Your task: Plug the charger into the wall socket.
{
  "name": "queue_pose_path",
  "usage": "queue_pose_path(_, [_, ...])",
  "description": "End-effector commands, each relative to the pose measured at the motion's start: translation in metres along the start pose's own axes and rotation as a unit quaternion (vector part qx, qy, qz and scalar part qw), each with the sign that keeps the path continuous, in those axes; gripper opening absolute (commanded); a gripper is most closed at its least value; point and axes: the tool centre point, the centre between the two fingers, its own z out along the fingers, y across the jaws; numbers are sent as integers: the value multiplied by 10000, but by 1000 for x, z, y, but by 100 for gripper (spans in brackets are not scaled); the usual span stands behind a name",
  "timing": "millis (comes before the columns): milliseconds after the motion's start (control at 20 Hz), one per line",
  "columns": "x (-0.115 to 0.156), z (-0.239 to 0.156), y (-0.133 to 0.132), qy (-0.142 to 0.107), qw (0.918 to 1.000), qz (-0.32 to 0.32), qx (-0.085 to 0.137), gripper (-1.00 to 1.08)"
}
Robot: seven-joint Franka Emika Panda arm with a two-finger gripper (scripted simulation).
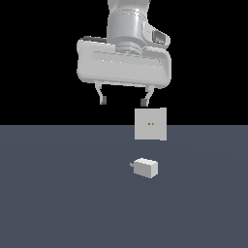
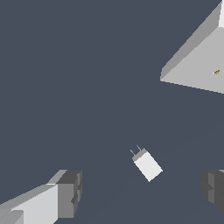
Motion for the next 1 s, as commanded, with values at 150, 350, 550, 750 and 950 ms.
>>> queue_pose_path(150, [-9,9,4,231,9988,-420,82,100])
queue_pose_path(350, [-15,16,8,387,9967,-704,141,100])
queue_pose_path(550, [-20,22,11,531,9937,-968,197,100])
queue_pose_path(750, [-24,28,14,666,9900,-1215,251,100])
queue_pose_path(950, [-27,34,17,795,9858,-1450,304,100])
